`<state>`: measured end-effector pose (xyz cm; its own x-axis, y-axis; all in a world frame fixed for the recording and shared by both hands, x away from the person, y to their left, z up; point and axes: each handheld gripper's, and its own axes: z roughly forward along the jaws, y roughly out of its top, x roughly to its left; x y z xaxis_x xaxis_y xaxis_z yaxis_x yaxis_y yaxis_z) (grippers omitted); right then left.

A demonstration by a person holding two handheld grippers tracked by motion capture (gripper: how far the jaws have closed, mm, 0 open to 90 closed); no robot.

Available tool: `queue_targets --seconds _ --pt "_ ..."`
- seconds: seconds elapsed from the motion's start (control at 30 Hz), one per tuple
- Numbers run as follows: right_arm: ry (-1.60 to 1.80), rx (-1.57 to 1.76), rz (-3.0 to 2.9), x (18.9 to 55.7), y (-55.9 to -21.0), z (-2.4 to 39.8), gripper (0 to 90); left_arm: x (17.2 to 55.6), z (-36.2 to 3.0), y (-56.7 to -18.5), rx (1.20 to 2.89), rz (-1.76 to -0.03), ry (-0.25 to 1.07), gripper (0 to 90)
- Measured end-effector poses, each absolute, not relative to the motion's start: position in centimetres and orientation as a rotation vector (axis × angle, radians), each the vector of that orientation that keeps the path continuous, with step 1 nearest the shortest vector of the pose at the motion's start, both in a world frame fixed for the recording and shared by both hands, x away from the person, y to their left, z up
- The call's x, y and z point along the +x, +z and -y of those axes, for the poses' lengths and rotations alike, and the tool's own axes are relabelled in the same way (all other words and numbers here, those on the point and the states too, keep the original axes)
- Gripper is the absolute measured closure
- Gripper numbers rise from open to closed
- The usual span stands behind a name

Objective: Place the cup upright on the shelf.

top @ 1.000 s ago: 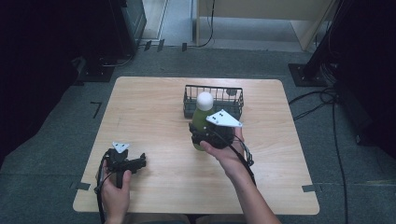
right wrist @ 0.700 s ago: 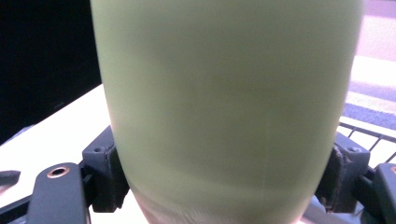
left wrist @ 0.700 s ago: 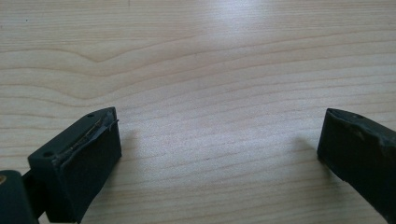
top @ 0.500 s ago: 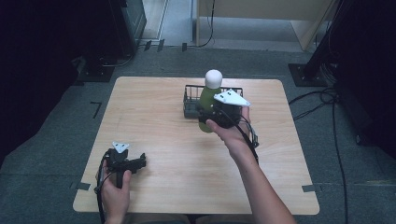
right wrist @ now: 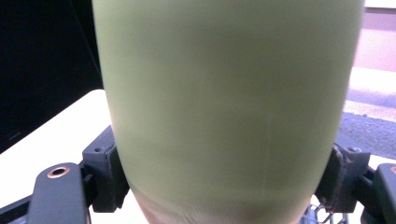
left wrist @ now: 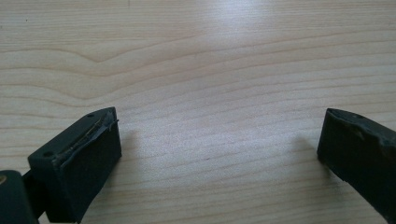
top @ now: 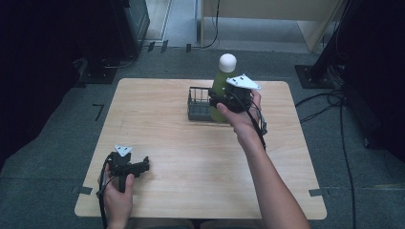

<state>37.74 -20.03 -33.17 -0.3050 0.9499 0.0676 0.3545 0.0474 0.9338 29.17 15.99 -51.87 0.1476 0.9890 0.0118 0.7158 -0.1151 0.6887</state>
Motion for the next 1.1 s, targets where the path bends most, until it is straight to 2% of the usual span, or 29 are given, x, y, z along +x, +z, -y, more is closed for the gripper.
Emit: queue_targets --seconds 0.53,1.1 --pt "1.2 1.332 -1.652 42.7 -32.7 21.1 20.7 29.2 -16.0 -51.9 1.894 -1.619 0.661 0.1" --pt "1.129 1.395 -1.645 45.7 -36.2 21.8 20.7 29.2 -16.0 -51.9 1.896 -1.616 0.66 0.1"
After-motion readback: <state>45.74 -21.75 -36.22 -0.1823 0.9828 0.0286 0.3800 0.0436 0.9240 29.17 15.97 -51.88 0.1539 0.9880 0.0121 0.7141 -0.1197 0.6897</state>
